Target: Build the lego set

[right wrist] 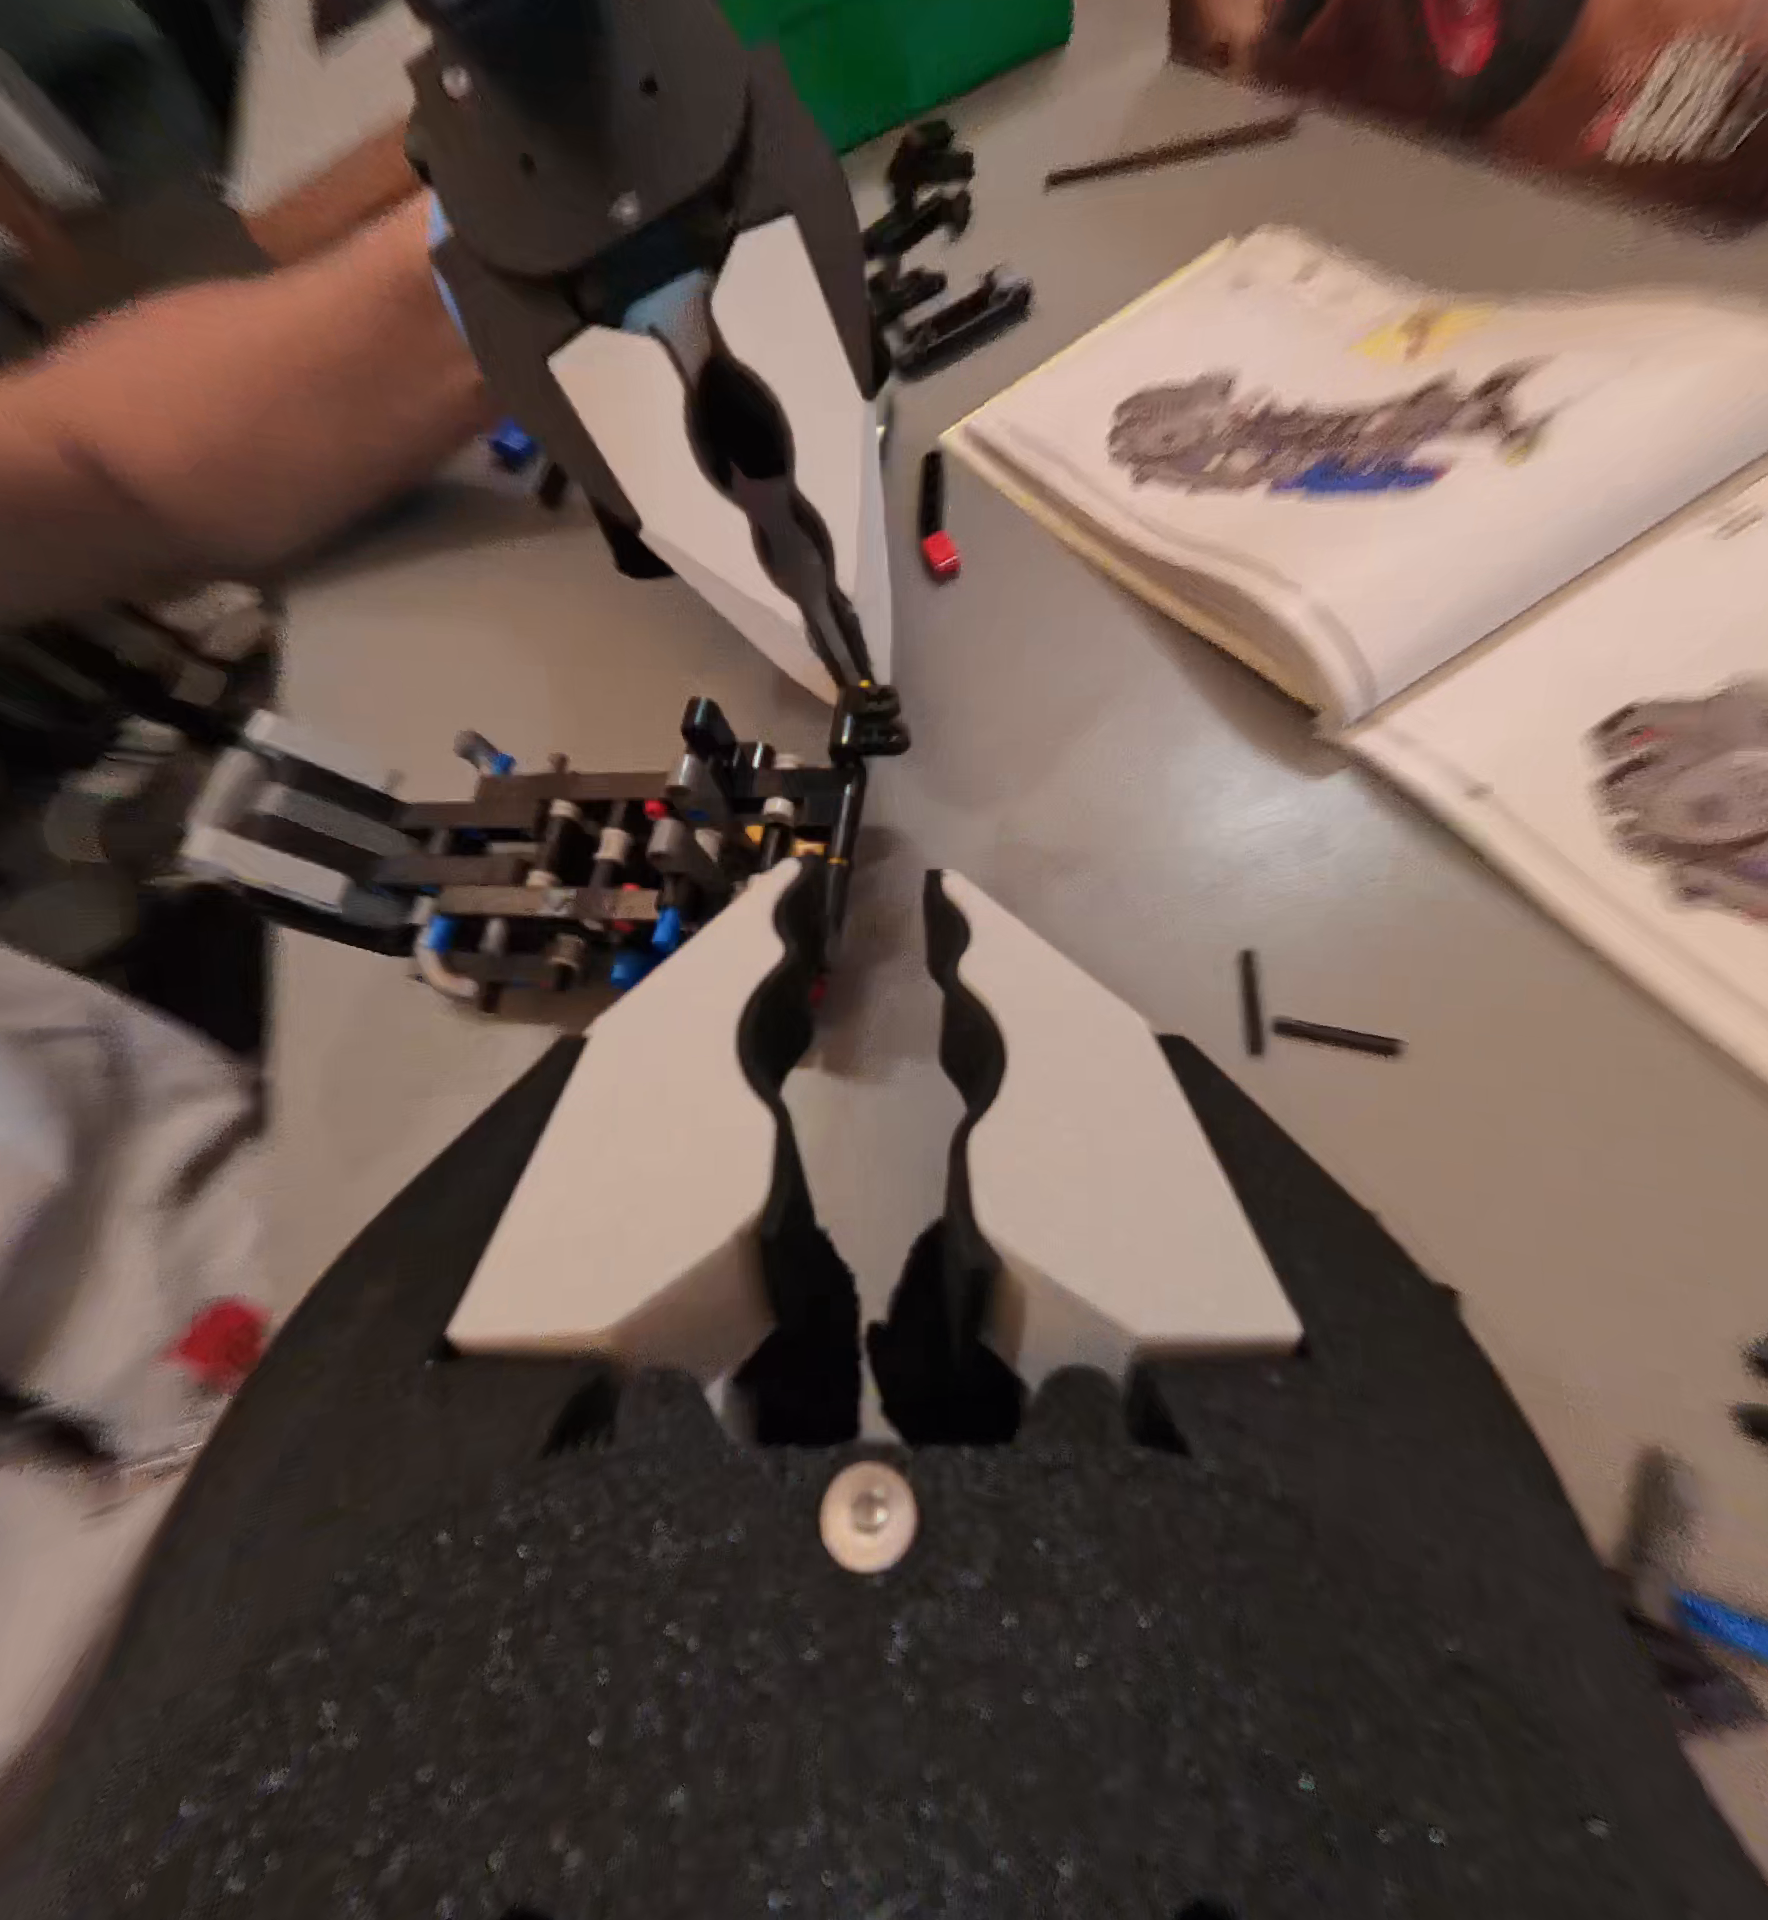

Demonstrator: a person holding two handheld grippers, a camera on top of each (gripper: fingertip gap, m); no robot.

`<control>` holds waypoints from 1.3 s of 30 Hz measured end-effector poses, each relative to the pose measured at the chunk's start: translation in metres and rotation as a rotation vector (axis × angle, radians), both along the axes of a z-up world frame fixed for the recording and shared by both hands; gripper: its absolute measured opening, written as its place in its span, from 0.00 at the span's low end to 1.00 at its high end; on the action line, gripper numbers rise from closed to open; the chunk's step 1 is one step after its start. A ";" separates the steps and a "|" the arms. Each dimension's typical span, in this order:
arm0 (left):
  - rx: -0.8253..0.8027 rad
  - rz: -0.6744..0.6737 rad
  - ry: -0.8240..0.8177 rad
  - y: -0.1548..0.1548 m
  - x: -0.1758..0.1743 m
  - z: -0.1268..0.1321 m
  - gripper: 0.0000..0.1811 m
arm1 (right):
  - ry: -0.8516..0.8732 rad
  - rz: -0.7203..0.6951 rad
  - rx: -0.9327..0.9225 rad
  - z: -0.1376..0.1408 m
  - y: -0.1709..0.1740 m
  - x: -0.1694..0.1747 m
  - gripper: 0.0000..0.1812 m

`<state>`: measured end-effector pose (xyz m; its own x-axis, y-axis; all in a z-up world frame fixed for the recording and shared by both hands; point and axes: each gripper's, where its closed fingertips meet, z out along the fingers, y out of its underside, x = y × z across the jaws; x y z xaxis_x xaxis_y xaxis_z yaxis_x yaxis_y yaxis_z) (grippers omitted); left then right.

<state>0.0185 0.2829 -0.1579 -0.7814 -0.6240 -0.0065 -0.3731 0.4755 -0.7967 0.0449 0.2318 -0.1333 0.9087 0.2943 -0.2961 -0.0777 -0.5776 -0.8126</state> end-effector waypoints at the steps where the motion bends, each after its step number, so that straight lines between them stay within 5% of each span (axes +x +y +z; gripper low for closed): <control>1: -0.017 0.000 0.008 -0.002 0.000 0.000 0.02 | 0.109 0.041 -0.060 -0.004 0.002 -0.001 0.14; 9: -0.036 0.015 -0.008 -0.010 0.004 -0.004 0.02 | 0.600 0.415 -0.409 -0.013 -0.007 -0.034 0.13; 16: -0.087 0.017 -0.044 -0.018 0.006 0.008 0.01 | 0.735 0.453 -0.306 0.006 -0.002 -0.047 0.05; 23: -0.140 0.123 -0.043 0.012 0.007 0.045 0.08 | 0.611 0.406 0.016 0.041 0.003 -0.024 0.04; 29: -0.300 0.100 0.062 -0.005 -0.025 0.071 0.16 | 0.466 0.359 0.143 0.049 0.002 -0.016 0.03; 34: -0.174 0.126 0.014 -0.031 -0.039 0.059 0.20 | 0.364 0.410 0.135 0.050 -0.010 -0.022 0.04; 39: -0.076 0.297 -0.133 -0.026 -0.031 0.077 0.09 | 0.233 0.417 0.153 0.048 -0.016 -0.020 0.04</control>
<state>-0.0125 0.2567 -0.0804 -0.5606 -0.8270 -0.0413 -0.3765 0.2990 -0.8768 0.0253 0.2156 -0.0855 0.6195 0.6744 -0.4019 -0.0550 -0.4734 -0.8791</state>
